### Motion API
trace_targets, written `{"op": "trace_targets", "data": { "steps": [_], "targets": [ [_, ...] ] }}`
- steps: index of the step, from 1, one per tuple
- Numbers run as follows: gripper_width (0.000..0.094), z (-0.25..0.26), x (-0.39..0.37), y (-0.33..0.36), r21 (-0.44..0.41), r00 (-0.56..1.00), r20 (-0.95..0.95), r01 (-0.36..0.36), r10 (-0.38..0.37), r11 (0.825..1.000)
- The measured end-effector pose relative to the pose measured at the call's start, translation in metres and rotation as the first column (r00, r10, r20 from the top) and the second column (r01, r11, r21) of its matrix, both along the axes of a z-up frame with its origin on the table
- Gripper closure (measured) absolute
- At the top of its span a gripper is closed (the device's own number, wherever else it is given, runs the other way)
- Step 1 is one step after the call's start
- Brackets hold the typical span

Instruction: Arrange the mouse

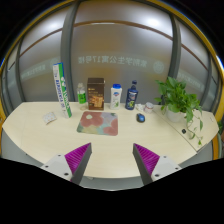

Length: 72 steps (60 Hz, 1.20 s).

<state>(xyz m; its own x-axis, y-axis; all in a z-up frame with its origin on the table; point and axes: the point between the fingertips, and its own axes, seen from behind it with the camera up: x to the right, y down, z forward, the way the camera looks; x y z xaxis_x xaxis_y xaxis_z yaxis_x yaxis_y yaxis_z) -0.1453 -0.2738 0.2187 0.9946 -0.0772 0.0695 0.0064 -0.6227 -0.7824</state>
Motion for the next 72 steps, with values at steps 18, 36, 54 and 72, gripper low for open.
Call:
{"op": "trace_targets", "data": {
  "steps": [18, 36, 54, 72],
  "targets": [
    [0.0082, -0.088, 0.096, 0.020, -0.108, 0.996, -0.001, 0.088, -0.089, 0.990],
    [0.0082, -0.154, 0.203, 0.177, -0.062, 0.994, 0.002, 0.107, -0.107, 0.992],
    [0.0110, -0.217, 0.255, 0.333, -0.053, 0.995, -0.019, 0.101, -0.102, 0.993],
    [0.0518, -0.232, 0.258, 0.366, -0.054, 0.995, -0.027, 0.093, -0.095, 0.994]
  ]
}}
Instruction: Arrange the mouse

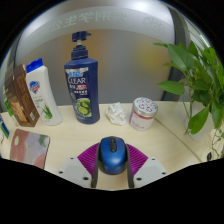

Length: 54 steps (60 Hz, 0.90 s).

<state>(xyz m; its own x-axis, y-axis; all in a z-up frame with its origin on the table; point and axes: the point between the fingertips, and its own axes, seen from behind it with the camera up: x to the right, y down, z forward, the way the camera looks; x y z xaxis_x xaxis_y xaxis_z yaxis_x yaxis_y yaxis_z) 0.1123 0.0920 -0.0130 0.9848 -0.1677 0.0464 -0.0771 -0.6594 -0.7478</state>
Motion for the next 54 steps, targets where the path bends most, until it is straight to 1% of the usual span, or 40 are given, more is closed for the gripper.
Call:
{"op": "trace_targets", "data": {
  "steps": [6, 9, 12, 16, 19, 24, 27, 30, 33, 34, 38, 40, 44, 48, 54],
  "targets": [
    [0.0574, 0.002, 0.003, -0.003, -0.010, 1.000, 0.004, 0.008, -0.008, 1.000],
    [0.0574, 0.011, 0.005, -0.006, -0.001, 1.000, 0.017, 0.018, -0.018, 1.000],
    [0.0574, 0.034, 0.005, -0.007, 0.031, 0.999, 0.024, 0.028, -0.029, 0.999],
    [0.0575, 0.080, 0.001, -0.007, 0.100, 0.998, 0.029, 0.044, -0.047, 0.994],
    [0.0575, 0.123, -0.011, -0.008, 0.168, 0.998, 0.018, 0.054, -0.058, 0.984],
    [0.0573, 0.192, -0.050, -0.010, 0.275, 0.999, 0.003, 0.037, -0.039, 0.961],
    [0.0574, 0.217, -0.085, -0.011, 0.307, 1.000, -0.002, 0.004, -0.003, 0.952],
    [0.0576, 0.227, -0.127, -0.015, 0.322, 0.999, -0.027, -0.026, 0.037, 0.946],
    [0.0576, 0.216, -0.173, -0.019, 0.306, 0.996, -0.045, -0.064, 0.082, 0.950],
    [0.0577, 0.209, -0.185, -0.018, 0.291, 0.994, -0.047, -0.079, 0.097, 0.953],
    [0.0577, 0.165, -0.233, -0.021, 0.225, 0.987, -0.057, -0.132, 0.148, 0.965],
    [0.0577, 0.137, -0.251, -0.022, 0.180, 0.984, -0.073, -0.145, 0.161, 0.973],
    [0.0576, 0.086, -0.277, -0.027, 0.107, 0.982, -0.095, -0.153, 0.164, 0.982],
    [0.0571, 0.048, -0.285, -0.028, 0.056, 0.985, -0.084, -0.147, 0.151, 0.988],
    [0.0512, 0.014, -0.295, -0.030, 0.011, 0.986, -0.097, -0.133, 0.134, 0.991]
  ]
}}
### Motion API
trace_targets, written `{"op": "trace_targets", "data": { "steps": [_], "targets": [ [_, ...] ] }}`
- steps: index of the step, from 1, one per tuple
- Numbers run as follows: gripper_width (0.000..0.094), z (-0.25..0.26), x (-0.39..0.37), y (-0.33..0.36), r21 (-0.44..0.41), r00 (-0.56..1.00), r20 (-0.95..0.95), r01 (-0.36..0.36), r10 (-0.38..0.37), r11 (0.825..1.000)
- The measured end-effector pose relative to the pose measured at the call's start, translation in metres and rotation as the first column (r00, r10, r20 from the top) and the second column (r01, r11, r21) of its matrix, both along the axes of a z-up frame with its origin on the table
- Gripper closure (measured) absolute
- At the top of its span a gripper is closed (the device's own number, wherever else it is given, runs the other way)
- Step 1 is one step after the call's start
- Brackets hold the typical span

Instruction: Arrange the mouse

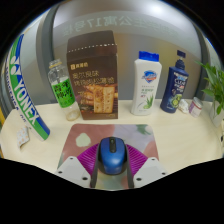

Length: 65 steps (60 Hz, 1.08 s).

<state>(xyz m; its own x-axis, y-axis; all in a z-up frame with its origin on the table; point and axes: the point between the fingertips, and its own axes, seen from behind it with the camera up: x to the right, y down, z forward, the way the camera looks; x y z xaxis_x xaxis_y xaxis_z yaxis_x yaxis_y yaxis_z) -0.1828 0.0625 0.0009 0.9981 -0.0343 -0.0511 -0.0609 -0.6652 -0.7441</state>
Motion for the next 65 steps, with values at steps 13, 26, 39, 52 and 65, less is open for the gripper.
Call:
{"op": "trace_targets", "data": {
  "steps": [13, 26, 39, 52, 65],
  "targets": [
    [0.0068, 0.013, -0.002, -0.016, -0.003, 0.997, 0.073, -0.001, 0.001, 1.000],
    [0.0083, 0.076, -0.016, -0.081, 0.000, 0.994, 0.109, 0.020, -0.020, 1.000],
    [0.0085, 0.122, -0.030, -0.162, -0.004, 0.991, 0.120, 0.052, -0.051, 0.999],
    [0.0085, 0.140, -0.035, -0.227, -0.015, 0.984, 0.170, 0.065, -0.062, 0.998],
    [0.0083, 0.143, -0.044, -0.255, -0.026, 0.985, 0.164, 0.055, -0.050, 0.998]
  ]
}}
